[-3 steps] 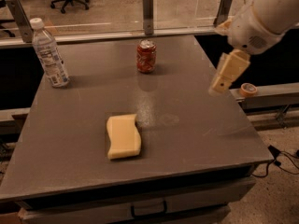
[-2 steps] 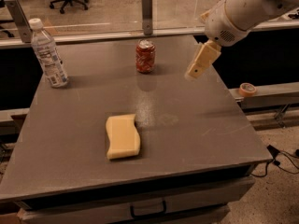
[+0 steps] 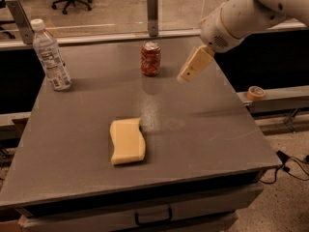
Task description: Pick coke can
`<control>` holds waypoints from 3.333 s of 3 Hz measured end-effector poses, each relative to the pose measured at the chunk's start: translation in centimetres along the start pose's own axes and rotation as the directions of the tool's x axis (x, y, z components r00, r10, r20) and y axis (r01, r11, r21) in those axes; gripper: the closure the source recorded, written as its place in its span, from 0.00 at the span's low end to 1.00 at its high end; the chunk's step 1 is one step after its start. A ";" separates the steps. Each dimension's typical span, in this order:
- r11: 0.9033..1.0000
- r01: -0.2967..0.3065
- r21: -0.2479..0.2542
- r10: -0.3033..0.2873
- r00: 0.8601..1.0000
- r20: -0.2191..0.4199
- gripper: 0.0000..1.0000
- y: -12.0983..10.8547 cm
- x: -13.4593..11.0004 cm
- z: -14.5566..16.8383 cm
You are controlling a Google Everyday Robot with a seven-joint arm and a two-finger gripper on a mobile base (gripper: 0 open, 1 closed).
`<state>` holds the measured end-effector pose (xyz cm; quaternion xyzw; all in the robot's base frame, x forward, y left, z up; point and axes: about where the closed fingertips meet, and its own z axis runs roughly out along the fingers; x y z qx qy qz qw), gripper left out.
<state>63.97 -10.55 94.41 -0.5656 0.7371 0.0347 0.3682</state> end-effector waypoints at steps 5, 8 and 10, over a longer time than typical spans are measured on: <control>0.903 -0.366 -0.224 0.423 0.846 0.324 0.49 -2.5 -5.1 16.7; 0.913 -0.273 -0.304 0.387 0.817 0.427 1.00 -0.7 -9.6 12.5; 0.904 -0.030 -0.427 0.321 0.707 0.630 1.00 3.4 -17.7 3.5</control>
Offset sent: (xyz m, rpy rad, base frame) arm 0.0967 0.1068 -0.0503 0.4114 0.0707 -0.0265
